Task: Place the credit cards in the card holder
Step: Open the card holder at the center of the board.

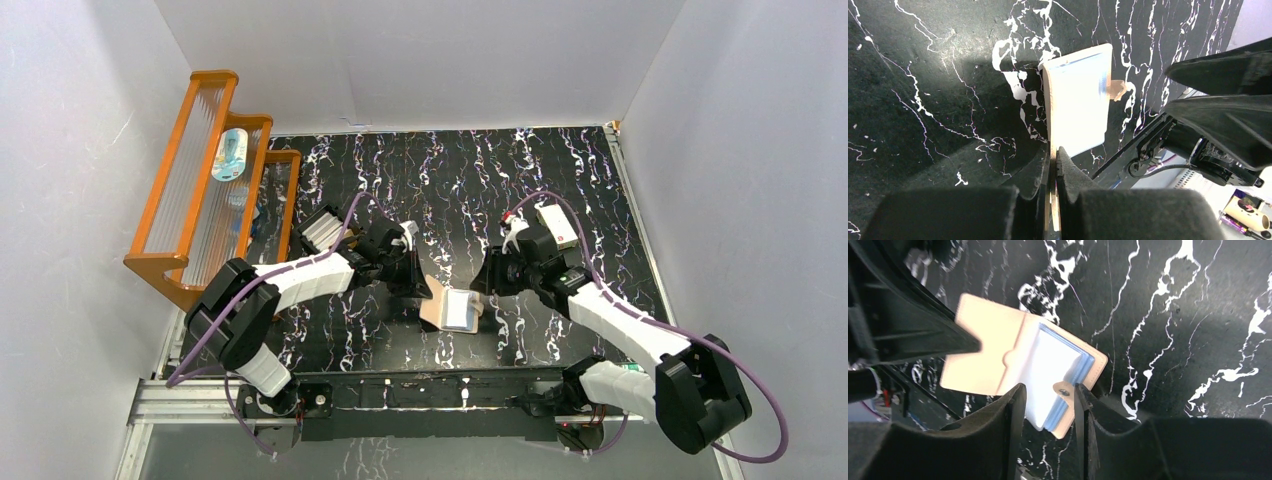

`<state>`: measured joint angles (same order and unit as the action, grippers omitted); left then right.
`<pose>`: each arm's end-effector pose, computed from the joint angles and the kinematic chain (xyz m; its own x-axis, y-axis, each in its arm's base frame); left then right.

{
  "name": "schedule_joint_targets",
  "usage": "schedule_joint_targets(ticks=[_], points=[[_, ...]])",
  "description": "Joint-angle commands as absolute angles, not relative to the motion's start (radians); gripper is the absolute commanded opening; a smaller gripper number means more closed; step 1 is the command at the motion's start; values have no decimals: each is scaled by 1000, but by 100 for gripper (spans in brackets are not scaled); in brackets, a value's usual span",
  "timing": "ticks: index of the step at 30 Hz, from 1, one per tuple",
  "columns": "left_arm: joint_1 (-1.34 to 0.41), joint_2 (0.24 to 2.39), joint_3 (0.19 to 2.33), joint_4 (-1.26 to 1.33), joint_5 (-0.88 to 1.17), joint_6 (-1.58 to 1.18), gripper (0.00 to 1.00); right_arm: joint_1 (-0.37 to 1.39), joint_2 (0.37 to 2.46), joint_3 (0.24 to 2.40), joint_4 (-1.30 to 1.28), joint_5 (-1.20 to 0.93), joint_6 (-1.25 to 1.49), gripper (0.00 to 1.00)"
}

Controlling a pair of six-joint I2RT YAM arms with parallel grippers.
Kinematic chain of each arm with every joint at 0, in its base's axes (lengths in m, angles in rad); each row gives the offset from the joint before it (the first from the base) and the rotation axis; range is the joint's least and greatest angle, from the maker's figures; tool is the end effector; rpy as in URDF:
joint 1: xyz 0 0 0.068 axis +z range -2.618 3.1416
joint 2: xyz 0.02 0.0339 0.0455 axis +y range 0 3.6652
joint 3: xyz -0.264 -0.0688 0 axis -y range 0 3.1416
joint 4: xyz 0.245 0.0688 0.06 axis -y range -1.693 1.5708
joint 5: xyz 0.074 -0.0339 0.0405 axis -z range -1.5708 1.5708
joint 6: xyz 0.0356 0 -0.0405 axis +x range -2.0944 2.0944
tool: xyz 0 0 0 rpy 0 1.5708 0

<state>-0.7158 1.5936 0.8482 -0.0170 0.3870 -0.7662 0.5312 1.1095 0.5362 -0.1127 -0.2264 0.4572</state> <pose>0.2357 -0.2228 0.1815 -0.9397 -0.0338 -0.3403 0.2249 0.6887 -0.6893 0.1899 0.1209 0.1986 -0.7741 0.0441 -0.6315 -0.3362 0.8166 0.4692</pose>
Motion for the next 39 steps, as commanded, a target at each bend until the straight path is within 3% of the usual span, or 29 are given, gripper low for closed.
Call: schedule_joint_targets(ticks=[1, 9, 25, 33, 39], points=[[-722, 1519, 838, -41, 353, -777, 0, 532, 1049, 645, -219, -208, 566, 49], [-732, 1438, 755, -94, 221, -813, 0, 574, 1071, 625, -135, -236, 719, 62], [-756, 1417, 690, -153, 143, -822, 2, 727, 1184, 543, 35, -215, 845, 62], [-767, 1422, 673, -163, 118, -820, 2, 742, 1201, 530, 44, -207, 846, 53], [-774, 1425, 664, -162, 110, -828, 2, 750, 1206, 513, 12, -192, 879, 62]])
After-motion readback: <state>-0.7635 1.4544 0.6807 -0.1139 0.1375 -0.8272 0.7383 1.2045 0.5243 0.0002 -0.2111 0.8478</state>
